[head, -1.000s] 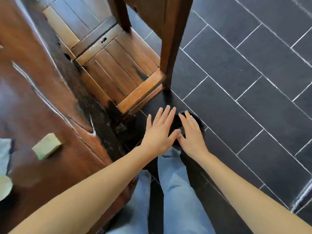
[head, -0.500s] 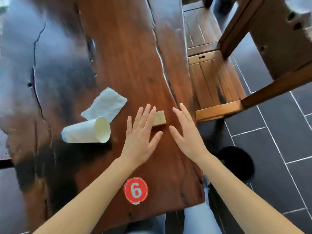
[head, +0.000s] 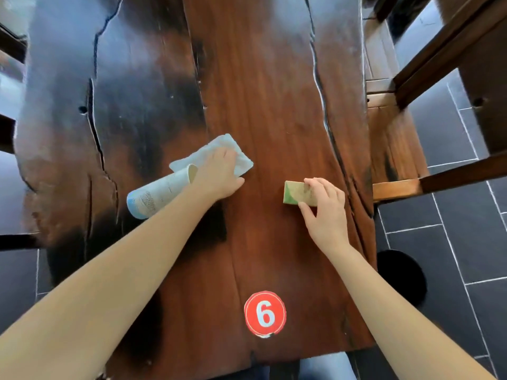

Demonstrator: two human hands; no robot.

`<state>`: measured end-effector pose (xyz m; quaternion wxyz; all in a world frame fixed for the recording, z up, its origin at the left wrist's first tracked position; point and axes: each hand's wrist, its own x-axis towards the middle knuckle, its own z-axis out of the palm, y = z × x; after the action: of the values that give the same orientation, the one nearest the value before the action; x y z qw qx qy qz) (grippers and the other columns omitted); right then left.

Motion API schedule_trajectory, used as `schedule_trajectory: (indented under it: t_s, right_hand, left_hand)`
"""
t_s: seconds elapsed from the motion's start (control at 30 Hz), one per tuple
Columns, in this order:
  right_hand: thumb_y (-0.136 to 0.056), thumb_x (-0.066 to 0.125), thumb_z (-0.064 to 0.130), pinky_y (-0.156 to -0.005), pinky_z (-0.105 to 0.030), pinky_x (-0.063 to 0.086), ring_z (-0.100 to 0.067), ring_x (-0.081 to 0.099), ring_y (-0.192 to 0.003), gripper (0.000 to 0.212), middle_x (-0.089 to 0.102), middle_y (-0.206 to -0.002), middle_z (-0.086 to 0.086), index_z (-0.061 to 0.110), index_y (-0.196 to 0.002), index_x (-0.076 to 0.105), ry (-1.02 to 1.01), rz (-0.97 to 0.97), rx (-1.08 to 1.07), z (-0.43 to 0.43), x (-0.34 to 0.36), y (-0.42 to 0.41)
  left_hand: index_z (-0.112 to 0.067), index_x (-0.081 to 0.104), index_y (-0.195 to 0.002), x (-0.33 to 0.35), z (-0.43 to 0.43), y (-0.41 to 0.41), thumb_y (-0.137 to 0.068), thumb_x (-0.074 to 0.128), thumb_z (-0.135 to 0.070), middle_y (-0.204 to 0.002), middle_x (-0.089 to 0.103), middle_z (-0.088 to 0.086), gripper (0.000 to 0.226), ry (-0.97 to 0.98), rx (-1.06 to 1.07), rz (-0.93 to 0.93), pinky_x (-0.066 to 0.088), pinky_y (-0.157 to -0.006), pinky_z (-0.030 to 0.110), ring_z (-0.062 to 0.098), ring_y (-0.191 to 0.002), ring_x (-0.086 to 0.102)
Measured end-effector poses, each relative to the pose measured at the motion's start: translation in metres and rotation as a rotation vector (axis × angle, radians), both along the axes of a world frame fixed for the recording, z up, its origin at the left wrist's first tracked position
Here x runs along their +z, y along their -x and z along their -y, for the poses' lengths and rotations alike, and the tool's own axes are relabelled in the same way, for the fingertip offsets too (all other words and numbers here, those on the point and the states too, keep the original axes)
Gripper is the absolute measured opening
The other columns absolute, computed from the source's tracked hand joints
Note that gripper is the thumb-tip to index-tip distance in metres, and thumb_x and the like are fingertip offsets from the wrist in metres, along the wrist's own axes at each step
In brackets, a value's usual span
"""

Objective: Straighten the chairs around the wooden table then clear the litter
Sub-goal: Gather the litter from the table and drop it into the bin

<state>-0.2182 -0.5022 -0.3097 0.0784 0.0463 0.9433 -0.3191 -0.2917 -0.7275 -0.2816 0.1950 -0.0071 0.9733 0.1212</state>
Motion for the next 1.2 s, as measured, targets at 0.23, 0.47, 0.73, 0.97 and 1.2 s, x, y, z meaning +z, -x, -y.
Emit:
schedule_trajectory:
  t_s: [0.23,0.47,0.73,0.97,1.2]
  right_hand:
    - [-0.079,0.075,0.022,-0.092,-0.03,0.042,-0.018,0.038,-0.115,0.051,0.049,-0.122,-0.002,0.023,-0.124,0.053,0.042,-0.003,-0.067,0.001,-0.008,-0.004]
    - [-0.082,0.071,0.011,-0.085,-0.009,0.039,-0.011,0.048,-0.109,0.045,0.052,-0.117,0.0,0.022,-0.123,0.056,0.248,0.047,-0.152,-0.002,0.0,-0.002]
    - [-0.088,0.065,0.01,-0.092,-0.036,0.053,-0.02,0.059,-0.114,0.027,0.067,-0.112,-0.003,0.029,-0.106,0.065,0.867,0.367,-0.271,-0.05,0.02,0.002]
    - [-0.087,0.062,0.0,-0.09,-0.033,0.053,-0.019,0.06,-0.11,0.048,0.062,-0.106,-0.004,0.027,-0.125,0.056,0.929,0.37,-0.14,-0.074,0.03,-0.006]
    - [-0.087,0.06,-0.005,-0.093,-0.032,0.051,-0.017,0.062,-0.107,0.06,0.065,-0.107,-0.006,0.025,-0.137,0.046,1.018,0.294,-0.097,-0.112,0.043,-0.012]
  left_hand:
    - [-0.016,0.058,-0.108,-0.031,-0.016,-0.016,-0.085,0.056,-0.018,-0.122,0.048,0.006,0.023,-0.07,0.065,-0.203,0.044,-0.087,0.04,0.027,-0.116,0.041]
    - [-0.009,0.059,-0.088,-0.031,-0.04,-0.036,-0.095,0.048,-0.019,-0.089,0.062,0.0,0.016,-0.575,0.296,-0.292,0.046,-0.081,0.026,0.015,-0.087,0.055]
    - [-0.012,0.059,-0.097,0.001,-0.08,-0.046,-0.097,0.044,-0.016,-0.078,0.055,-0.008,0.015,-0.637,0.462,-0.313,0.037,-0.059,0.008,-0.004,-0.068,0.052]
    - [-0.004,0.06,-0.097,0.016,-0.115,-0.057,-0.094,0.044,-0.005,-0.081,0.056,-0.008,0.016,-0.747,0.37,-0.421,0.04,-0.065,0.007,-0.006,-0.079,0.053]
    - [-0.014,0.054,-0.094,0.035,-0.165,-0.076,-0.095,0.039,-0.023,-0.083,0.055,-0.012,0.017,-0.979,0.281,-0.258,0.045,-0.065,0.01,0.001,-0.081,0.055]
